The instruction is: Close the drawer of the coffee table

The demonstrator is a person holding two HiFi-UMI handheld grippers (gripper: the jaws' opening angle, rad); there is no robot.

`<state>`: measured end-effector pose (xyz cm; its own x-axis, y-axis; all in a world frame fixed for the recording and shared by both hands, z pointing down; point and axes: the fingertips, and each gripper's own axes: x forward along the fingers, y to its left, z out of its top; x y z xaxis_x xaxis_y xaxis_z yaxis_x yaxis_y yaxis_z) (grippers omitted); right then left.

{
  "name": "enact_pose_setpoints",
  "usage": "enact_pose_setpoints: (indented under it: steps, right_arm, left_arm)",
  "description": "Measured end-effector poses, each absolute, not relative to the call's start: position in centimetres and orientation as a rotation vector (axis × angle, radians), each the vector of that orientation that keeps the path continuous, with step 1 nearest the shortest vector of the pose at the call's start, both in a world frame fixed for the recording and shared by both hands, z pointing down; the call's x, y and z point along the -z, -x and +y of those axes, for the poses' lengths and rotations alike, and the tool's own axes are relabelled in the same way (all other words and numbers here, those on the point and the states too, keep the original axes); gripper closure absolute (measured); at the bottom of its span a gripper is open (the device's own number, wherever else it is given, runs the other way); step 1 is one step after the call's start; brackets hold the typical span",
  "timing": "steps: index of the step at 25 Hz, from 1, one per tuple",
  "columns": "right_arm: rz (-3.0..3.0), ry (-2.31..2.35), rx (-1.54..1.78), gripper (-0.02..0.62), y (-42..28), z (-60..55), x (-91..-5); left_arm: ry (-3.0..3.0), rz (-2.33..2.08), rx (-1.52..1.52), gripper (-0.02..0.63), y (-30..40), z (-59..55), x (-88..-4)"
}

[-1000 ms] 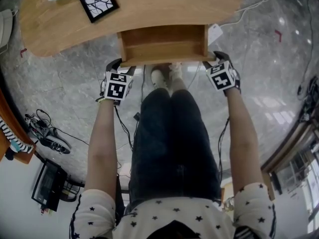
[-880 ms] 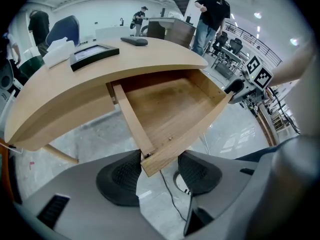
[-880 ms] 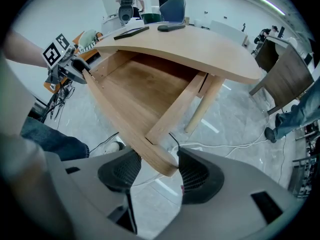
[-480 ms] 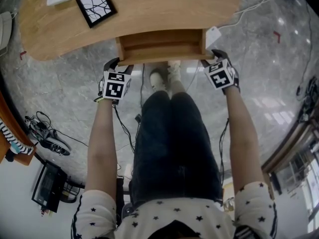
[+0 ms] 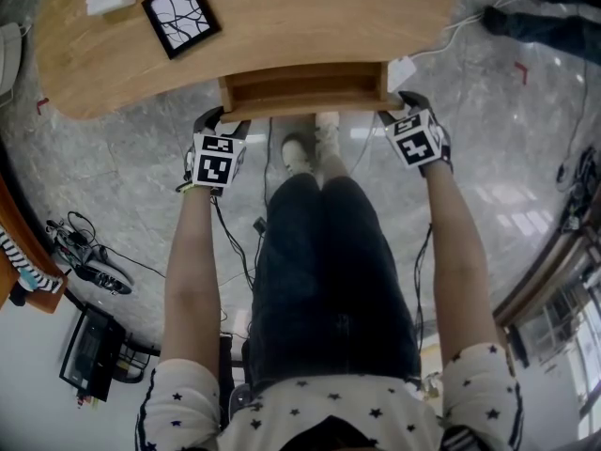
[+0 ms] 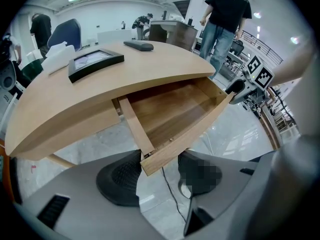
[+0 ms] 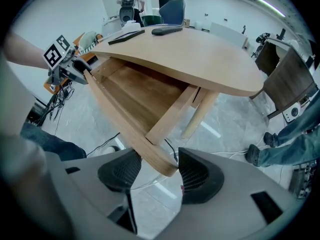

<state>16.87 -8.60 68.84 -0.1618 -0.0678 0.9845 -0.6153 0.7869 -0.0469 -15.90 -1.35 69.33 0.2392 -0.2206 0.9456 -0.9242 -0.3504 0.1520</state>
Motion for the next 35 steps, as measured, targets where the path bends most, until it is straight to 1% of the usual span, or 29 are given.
enact_pose_setpoints:
  steps: [35]
  right_arm:
    - [-1.71, -0.556, -0.502, 0.351, -15.8, -14.4, -68.6]
  left_arm:
    - [-1.737, -1.154, -1.11, 0.364, 16.9, -6.6, -69.1]
